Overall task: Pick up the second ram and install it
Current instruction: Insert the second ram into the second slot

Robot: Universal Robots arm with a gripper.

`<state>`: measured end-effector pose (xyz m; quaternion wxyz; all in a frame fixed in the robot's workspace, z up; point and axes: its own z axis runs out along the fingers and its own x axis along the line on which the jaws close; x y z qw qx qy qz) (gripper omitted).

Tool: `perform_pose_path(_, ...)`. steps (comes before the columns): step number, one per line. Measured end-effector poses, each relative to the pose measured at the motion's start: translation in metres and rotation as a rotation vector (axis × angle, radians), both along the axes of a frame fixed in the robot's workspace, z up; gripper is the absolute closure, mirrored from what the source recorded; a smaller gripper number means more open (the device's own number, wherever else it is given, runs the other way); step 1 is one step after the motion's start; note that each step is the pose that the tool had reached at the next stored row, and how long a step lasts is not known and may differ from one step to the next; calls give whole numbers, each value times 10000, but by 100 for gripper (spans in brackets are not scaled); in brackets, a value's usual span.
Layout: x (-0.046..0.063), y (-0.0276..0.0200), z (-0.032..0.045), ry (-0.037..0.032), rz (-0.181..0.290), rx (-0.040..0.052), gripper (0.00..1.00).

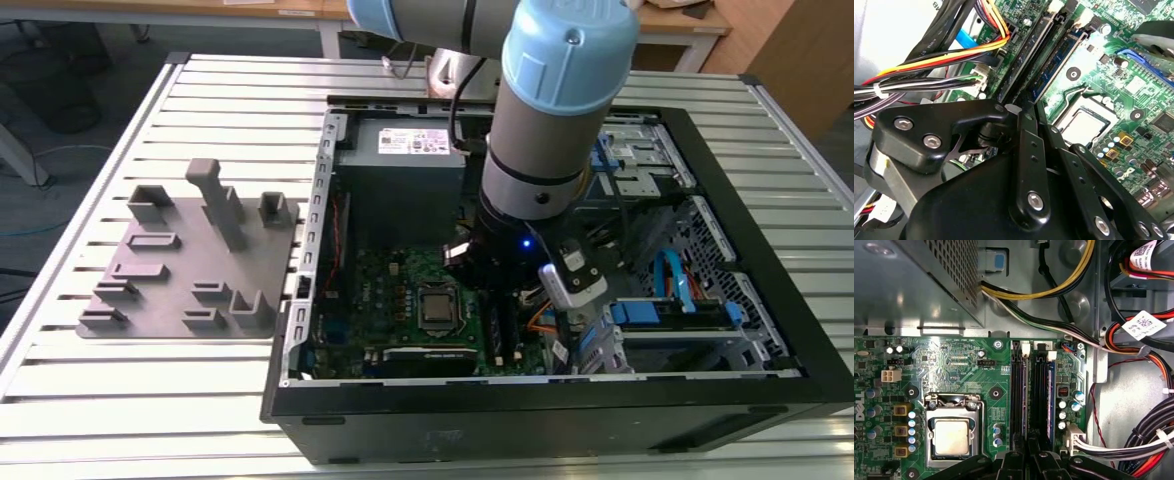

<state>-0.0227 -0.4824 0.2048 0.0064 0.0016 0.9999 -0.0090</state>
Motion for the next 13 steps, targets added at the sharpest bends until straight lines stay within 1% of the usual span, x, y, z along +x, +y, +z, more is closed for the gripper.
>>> perform_pose_path(2, 0, 1, -1, -1, 1, 3, 86)
perform_pose_path(3, 2, 4, -11, -11, 1, 29, 85)
perform_pose_path(4, 1, 3, -7, -6, 1, 16, 85)
perform_pose_path(5, 1, 1, -4, -3, 1, 9, 79)
perform_pose_path(7, 0, 0, 3, 0, 1, 0, 79)
perform_pose_path(8, 0, -1, 20, 1, 0, -4, 79)
perform_pose_path(10, 0, 1, 93, -2, 0, 3, 79)
perform_pose_path(13, 0, 2, 228, -3, 1, 1, 79)
